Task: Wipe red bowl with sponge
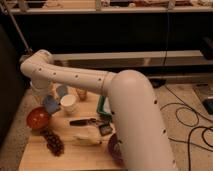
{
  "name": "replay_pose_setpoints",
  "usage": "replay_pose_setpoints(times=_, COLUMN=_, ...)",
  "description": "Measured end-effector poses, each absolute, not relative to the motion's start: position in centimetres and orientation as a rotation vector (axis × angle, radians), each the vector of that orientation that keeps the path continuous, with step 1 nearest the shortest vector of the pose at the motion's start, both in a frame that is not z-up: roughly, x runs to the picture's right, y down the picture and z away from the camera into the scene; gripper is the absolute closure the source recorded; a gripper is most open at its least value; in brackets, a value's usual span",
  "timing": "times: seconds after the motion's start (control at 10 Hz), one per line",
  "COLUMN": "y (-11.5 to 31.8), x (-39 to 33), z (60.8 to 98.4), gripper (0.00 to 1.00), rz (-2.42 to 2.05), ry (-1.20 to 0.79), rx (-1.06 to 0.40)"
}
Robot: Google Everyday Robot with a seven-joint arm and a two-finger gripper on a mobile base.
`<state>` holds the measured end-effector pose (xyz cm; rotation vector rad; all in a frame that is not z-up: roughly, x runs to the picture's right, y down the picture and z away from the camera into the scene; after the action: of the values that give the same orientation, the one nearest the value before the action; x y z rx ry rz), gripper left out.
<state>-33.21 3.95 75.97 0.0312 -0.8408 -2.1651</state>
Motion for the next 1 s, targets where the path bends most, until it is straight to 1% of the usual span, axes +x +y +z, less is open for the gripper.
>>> replay_pose_setpoints(times=0.5, y=5.2, x=-35.8, z=79.1, gripper=1.00, rz=-2.193, ry=-0.859, rx=0.046)
replay_pose_setpoints(times=1.0, y=7.2, x=-39.2, z=81.2, gripper=1.00, rz=-2.245, ry=-0.951, rx=0.014)
